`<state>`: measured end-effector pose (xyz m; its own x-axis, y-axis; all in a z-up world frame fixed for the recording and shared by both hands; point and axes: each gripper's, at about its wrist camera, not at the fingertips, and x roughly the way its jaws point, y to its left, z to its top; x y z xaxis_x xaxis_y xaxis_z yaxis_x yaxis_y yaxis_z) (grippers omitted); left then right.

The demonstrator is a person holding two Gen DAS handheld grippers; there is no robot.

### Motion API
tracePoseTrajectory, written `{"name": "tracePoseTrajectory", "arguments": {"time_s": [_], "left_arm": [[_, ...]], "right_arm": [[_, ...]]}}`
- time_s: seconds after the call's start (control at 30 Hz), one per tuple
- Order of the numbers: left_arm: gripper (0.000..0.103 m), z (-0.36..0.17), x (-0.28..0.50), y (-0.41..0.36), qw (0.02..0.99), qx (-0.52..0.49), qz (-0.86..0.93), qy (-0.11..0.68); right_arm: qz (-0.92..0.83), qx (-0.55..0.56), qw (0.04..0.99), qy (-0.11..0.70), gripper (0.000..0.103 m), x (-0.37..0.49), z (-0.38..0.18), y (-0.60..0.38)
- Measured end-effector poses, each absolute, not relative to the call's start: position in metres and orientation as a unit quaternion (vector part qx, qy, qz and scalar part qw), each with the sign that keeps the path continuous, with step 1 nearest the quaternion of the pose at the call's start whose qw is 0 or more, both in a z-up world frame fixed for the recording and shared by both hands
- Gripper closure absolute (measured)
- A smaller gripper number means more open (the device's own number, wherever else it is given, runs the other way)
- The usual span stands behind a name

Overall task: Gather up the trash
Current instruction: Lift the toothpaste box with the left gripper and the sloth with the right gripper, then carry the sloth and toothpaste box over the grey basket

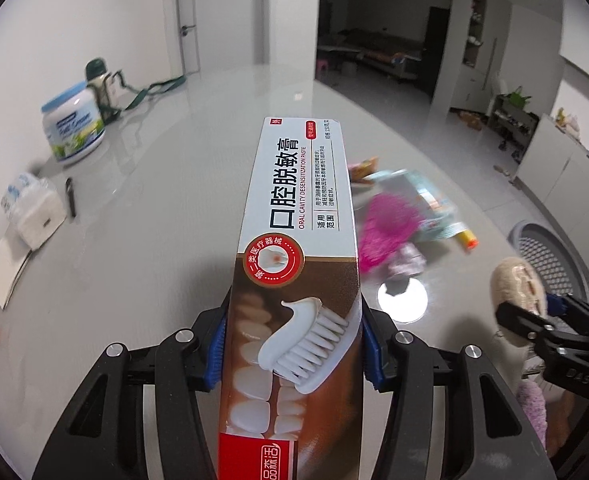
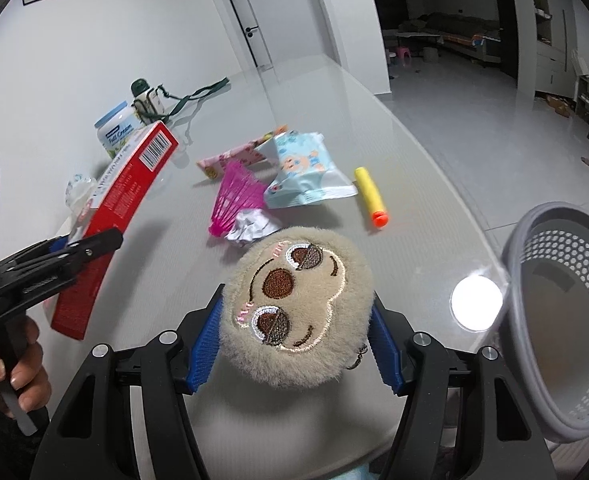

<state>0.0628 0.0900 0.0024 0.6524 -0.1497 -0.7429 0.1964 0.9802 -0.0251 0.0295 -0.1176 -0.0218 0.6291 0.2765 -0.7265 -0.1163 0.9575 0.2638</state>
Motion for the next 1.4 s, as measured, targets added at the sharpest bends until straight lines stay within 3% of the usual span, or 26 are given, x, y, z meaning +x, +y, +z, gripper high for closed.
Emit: {"name": "tracePoseTrajectory", "arguments": {"time_s": [0.5, 0.9, 1.4], "left_arm": [[0.052, 0.023, 0.036, -0.065, 0.888, 0.066, -0.257, 0.376], [0.052, -0.001, 0.024, -0.179, 0.85, 0.103, -0.327, 0.401], [0.052, -0.04, 0.032, -0.234, 0.819, 0.141, -0.338, 0.441]], "right_arm": [[-0.032, 0.152, 0.912, 0.379, 0.041, -0.03, -0.009, -0.251], [-0.101, 0.183, 0.903, 0.375, 0.041, -0.065, -0.025, -0.342], [-0.111, 0.217, 0.89, 0.384, 0.041, -0.065, -0.054, -0.384]]}}
